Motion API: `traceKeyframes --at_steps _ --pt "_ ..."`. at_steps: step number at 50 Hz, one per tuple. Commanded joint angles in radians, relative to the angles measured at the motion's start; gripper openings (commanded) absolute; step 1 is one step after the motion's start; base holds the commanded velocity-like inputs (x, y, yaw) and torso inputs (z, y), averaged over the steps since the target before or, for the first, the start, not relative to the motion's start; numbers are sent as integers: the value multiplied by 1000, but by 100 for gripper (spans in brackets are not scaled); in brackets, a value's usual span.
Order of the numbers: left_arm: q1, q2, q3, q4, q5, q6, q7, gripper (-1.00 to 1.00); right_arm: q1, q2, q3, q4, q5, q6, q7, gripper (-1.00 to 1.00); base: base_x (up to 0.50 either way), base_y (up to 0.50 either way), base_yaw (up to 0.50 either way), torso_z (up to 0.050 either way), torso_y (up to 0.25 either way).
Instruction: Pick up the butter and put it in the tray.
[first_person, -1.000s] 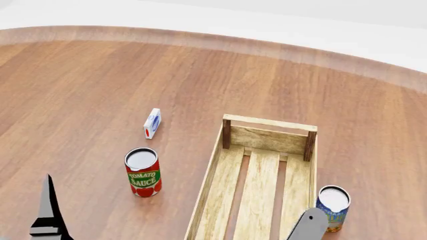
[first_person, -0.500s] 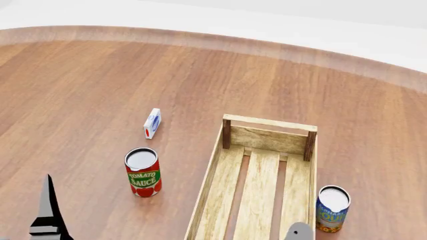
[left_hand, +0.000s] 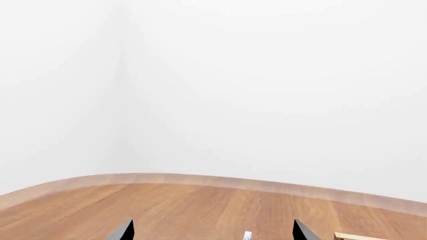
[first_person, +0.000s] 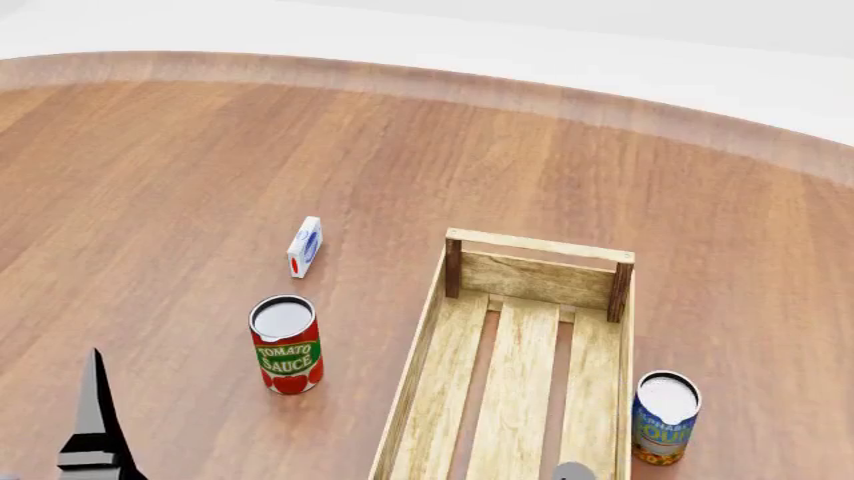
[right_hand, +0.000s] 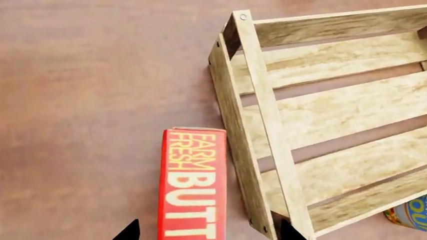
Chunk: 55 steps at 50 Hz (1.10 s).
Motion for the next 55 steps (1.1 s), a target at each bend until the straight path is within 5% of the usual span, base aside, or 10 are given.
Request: traceKeyframes --at_steps 1,22,55 --pt "0 20 -21 2 -10 3 38 100 -23 -35 -20 36 -44 -62 -28 100 0 0 0 0 0" --pt "-1 16 -14 -7 -11 13 32 100 -160 -3 -25 61 -43 -150 24 100 0 0 0 0 0" --pt "-3 7 -4 -9 -15 15 22 100 -87 -15 -66 98 -80 -133 -9 100 0 0 0 0 0"
